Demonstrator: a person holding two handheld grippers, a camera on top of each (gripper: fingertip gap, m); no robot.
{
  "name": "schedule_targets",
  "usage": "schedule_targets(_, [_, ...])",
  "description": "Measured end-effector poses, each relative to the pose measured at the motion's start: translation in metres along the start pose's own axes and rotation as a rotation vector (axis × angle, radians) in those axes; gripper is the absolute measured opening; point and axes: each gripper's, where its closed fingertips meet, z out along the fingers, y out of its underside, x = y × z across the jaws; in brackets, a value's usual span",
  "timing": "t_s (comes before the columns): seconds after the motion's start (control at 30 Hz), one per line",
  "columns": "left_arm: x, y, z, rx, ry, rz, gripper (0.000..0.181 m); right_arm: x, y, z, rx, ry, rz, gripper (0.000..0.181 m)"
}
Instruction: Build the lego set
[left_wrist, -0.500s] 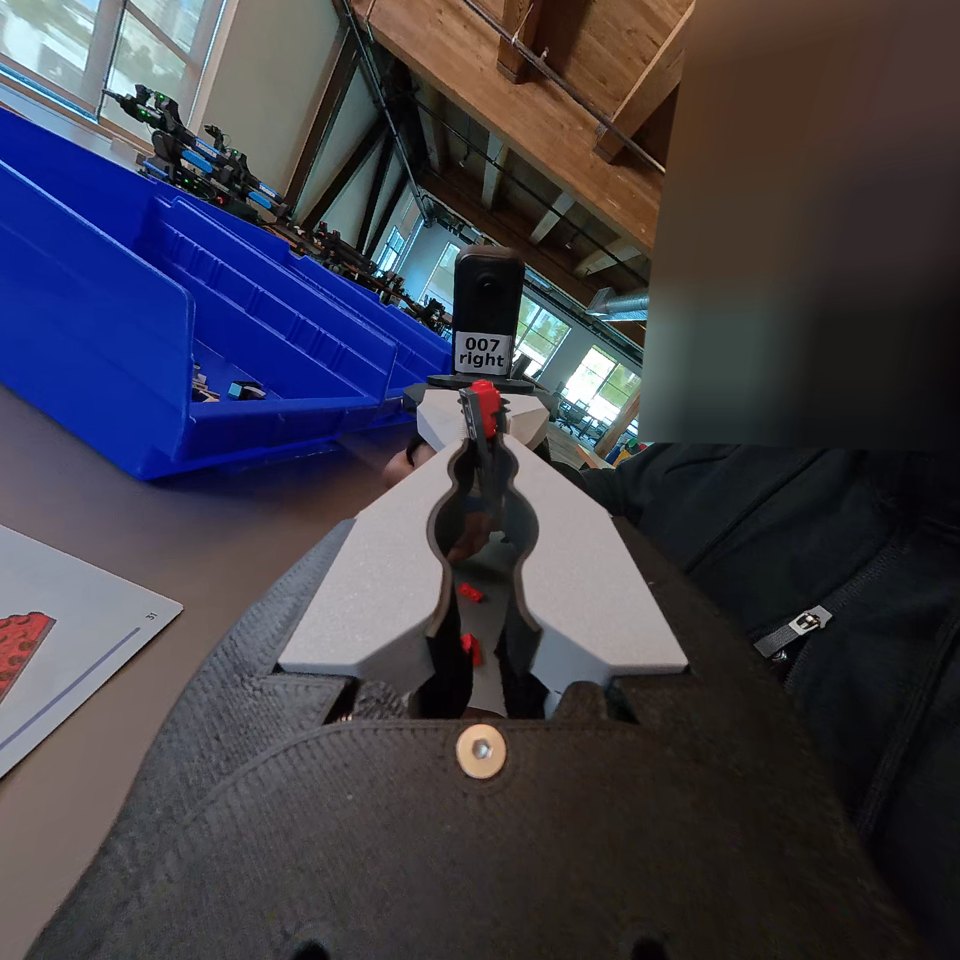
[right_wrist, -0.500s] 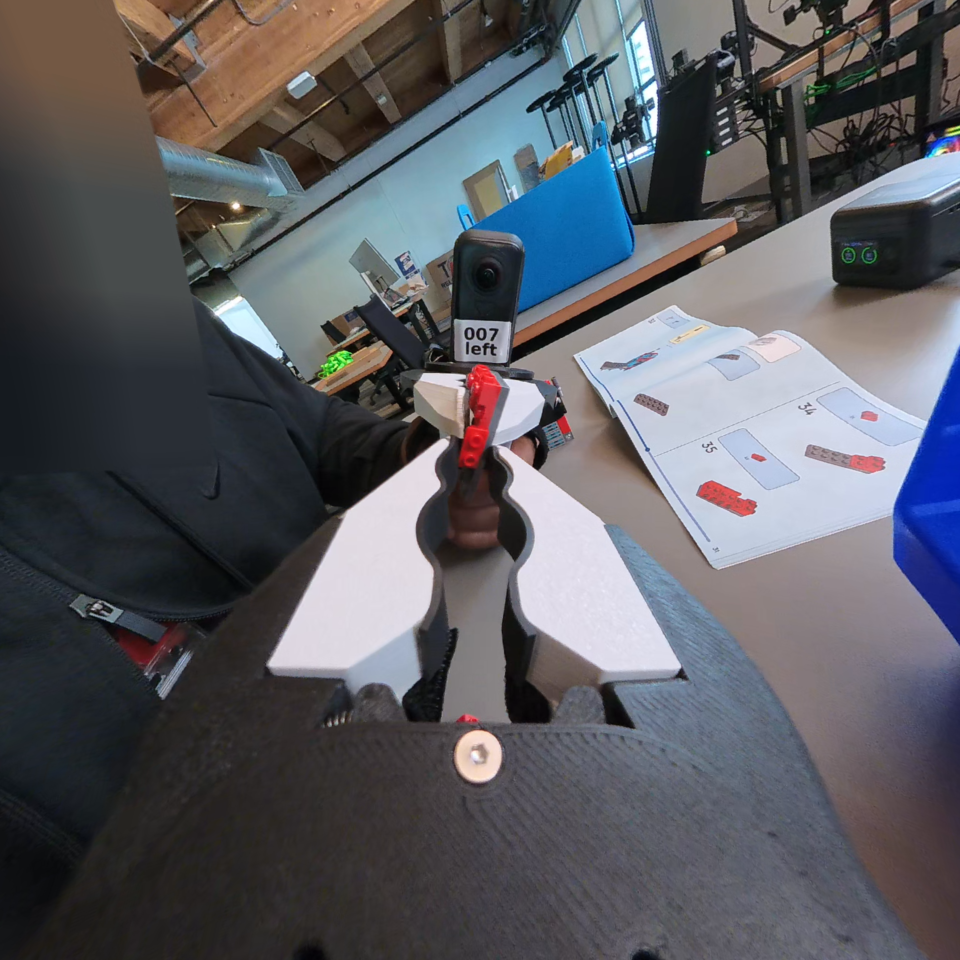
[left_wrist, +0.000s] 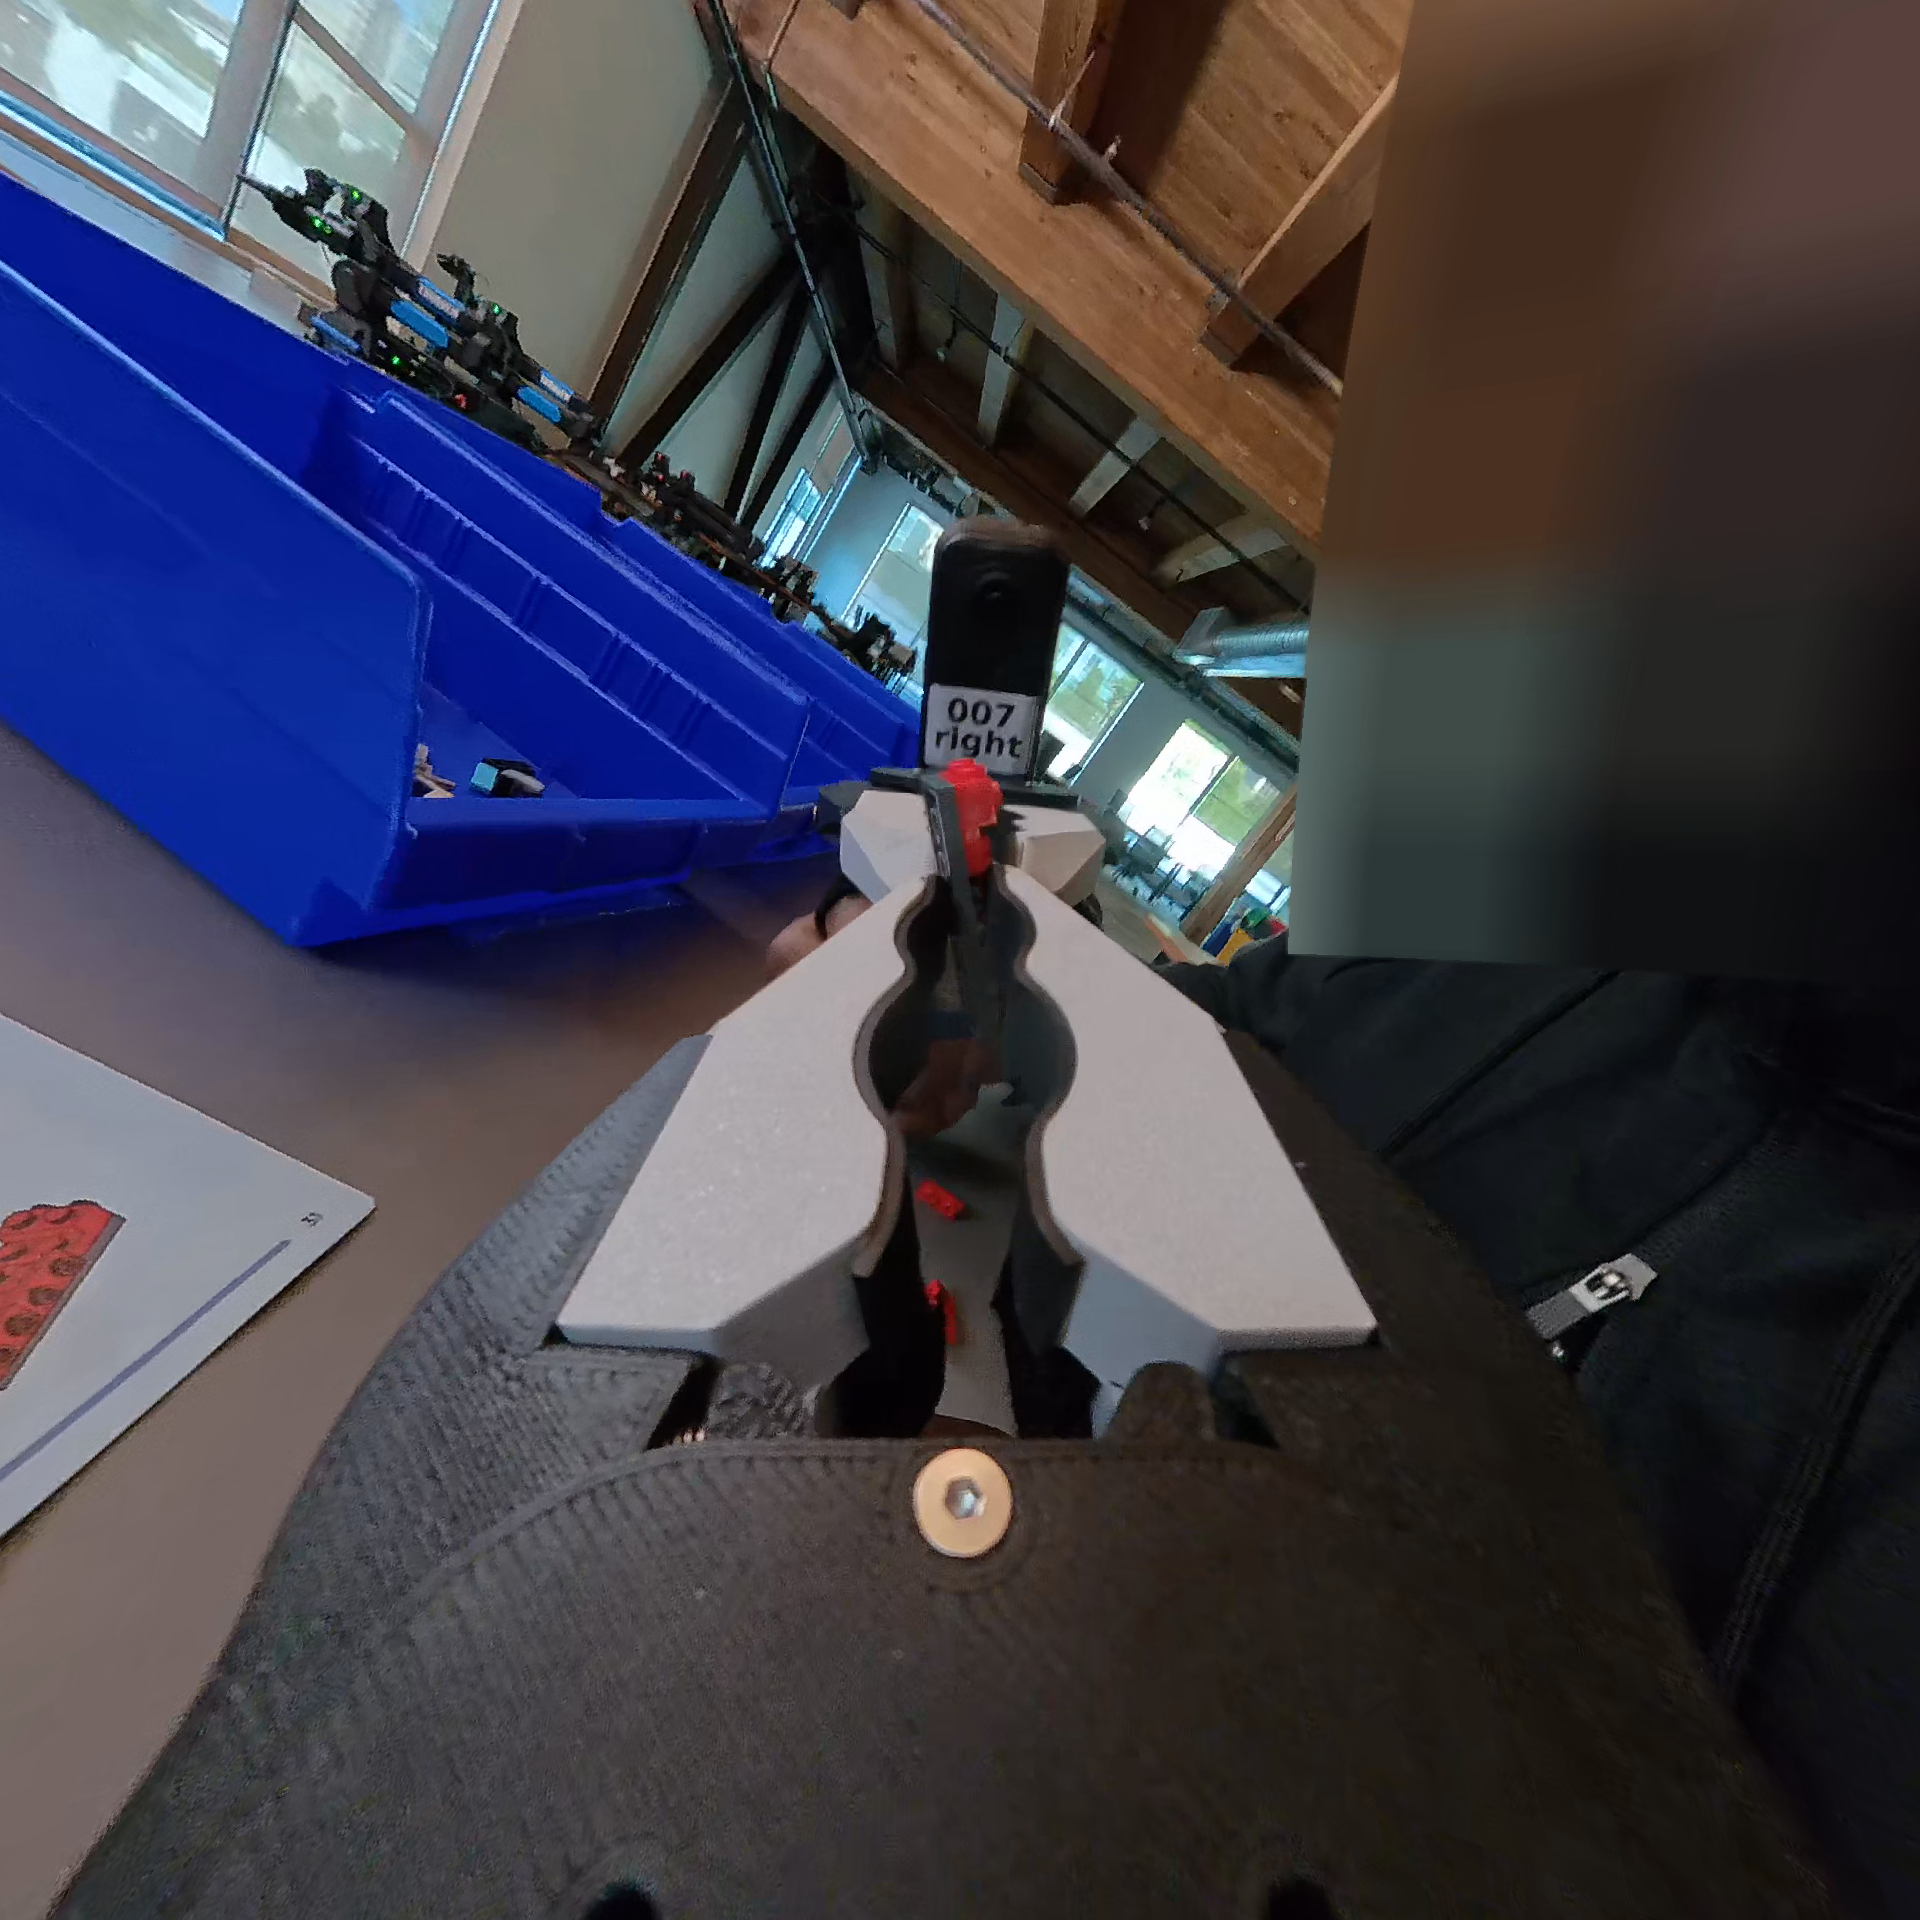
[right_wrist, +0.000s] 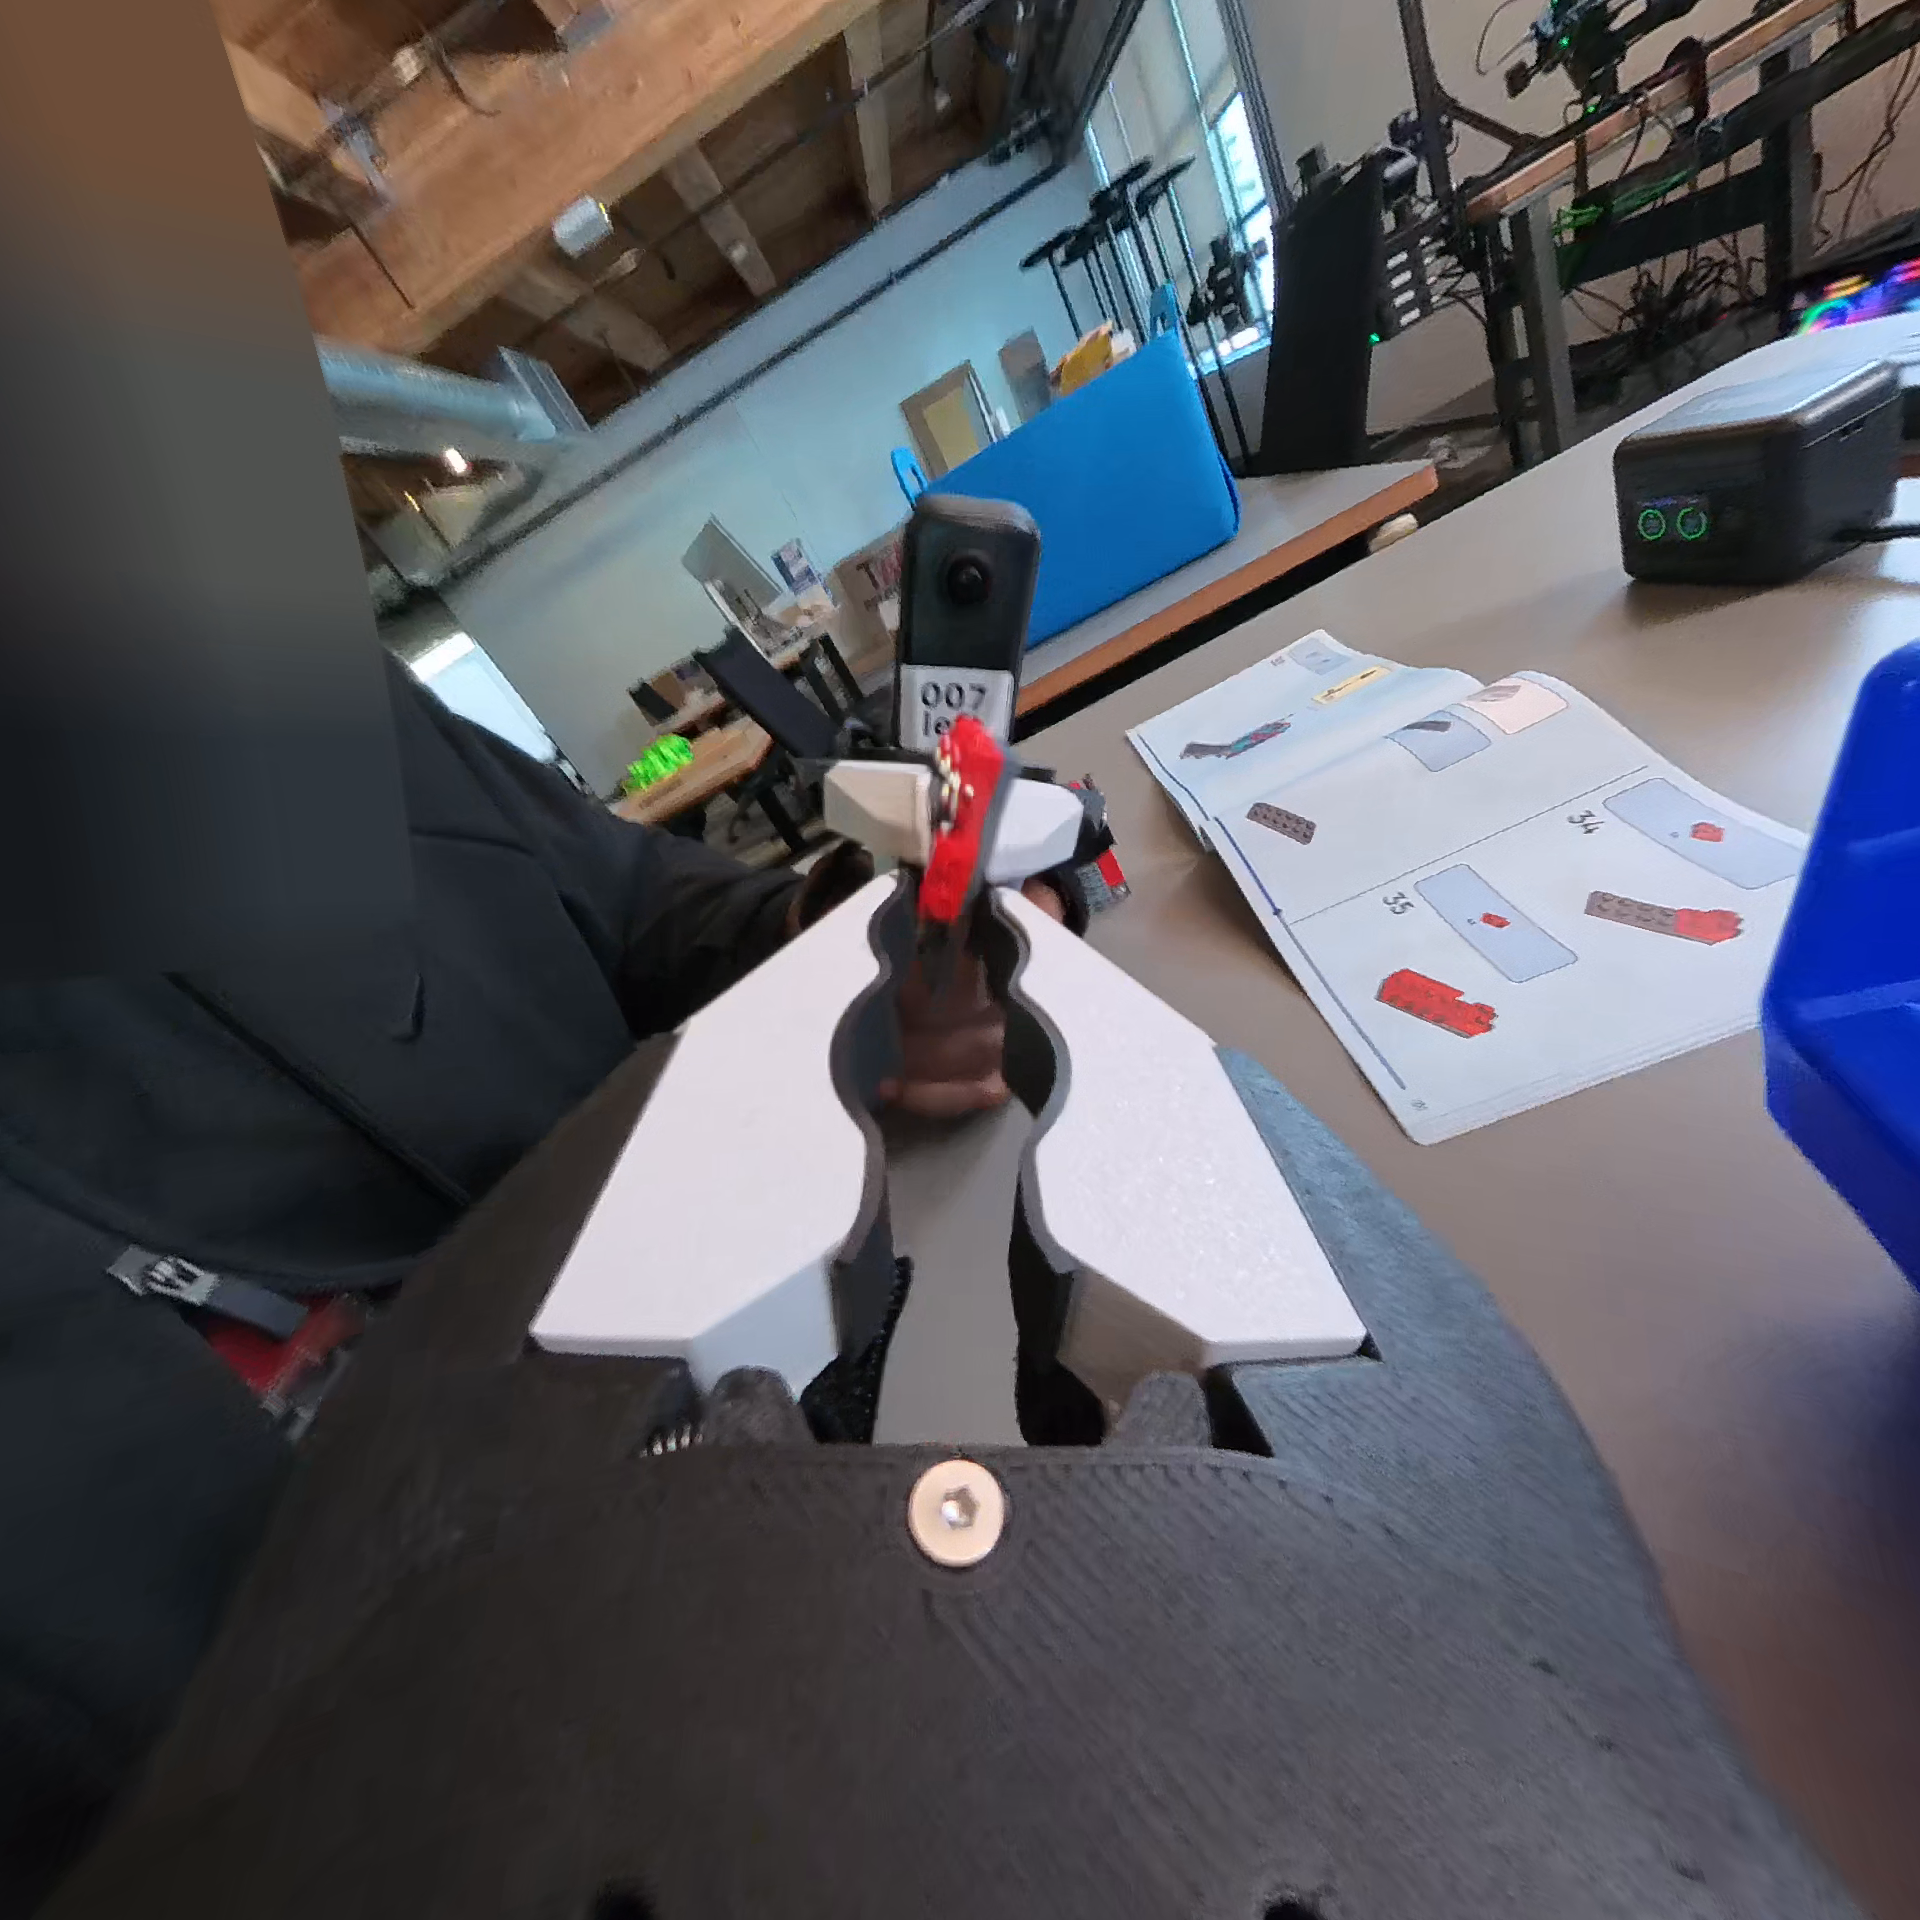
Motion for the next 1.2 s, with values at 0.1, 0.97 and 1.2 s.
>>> schedule_targets(0.1, [0.002,-0.024,-0.011,0.161,0.07,-0.096,0.008,0.001,-0.002,0.001,0.014,0.004,0.026,0.03])
schedule_targets(0.97, [0.012,-0.008,-0.001,0.075,0.082,0.001,0.008,-0.011,-0.006,0.004,0.052,-0.049,0.053,0.009])
schedule_targets(1.2, [-0.001,-0.009,0.0,0.062,0.006,-0.029,0.017,0.003,-0.015,-0.004,0.123,-0.041,0.167,0.009])
